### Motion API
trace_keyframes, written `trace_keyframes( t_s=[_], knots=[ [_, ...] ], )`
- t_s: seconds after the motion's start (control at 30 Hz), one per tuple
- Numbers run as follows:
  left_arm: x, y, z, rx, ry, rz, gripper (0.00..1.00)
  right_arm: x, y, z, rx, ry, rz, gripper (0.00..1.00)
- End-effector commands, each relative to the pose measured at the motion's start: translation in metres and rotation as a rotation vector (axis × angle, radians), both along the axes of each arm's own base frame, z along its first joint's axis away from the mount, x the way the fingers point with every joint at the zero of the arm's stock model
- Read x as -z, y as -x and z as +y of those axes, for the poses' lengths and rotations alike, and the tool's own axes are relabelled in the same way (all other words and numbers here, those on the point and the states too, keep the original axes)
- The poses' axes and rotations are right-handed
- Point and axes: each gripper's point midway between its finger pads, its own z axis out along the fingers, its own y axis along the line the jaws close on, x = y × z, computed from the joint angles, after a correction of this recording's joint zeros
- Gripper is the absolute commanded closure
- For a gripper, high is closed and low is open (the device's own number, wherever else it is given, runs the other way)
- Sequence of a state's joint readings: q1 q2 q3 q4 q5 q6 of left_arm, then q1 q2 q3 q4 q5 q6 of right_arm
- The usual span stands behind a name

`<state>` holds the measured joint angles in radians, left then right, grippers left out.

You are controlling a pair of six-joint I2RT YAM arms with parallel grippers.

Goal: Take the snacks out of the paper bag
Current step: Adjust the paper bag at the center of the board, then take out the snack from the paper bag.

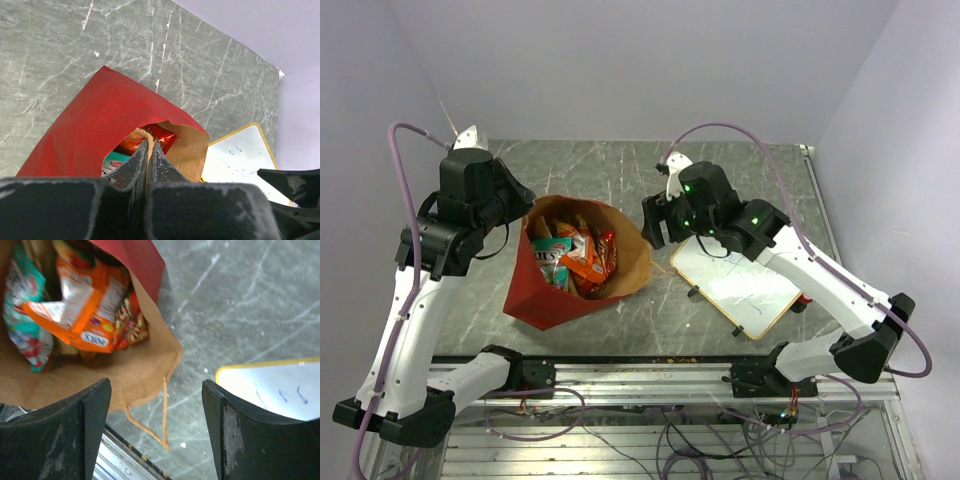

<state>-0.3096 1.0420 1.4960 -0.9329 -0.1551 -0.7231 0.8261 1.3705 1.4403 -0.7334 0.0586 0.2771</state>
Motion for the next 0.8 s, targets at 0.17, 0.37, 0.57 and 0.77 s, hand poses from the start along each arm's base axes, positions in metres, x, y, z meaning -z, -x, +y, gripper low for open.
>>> trace_keyframes(
  t_s=[0.17, 0.37, 0.57, 0.77],
  knots=[
    [-0.027, 0.004, -0.006, 0.017, 0.063, -0.054, 0.93, -0.024, 0.019, 0.118, -0.248, -0.188, -0.013, 0.27],
    [-0.026, 0.008, -0.003, 0.003, 0.057, -0.034, 0.93, 0.013, 0.044, 0.167, -0.318, -0.057, -0.075, 0.22],
    [-0.027, 0.008, -0.01, 0.043, 0.061, -0.023, 0.93, 0.044, 0.03, 0.166, -0.25, 0.098, -0.184, 0.18],
    [-0.023, 0.008, -0.013, 0.064, 0.057, 0.0, 0.93, 0.057, 0.018, 0.172, -0.164, 0.121, -0.292, 0.12]
  ],
)
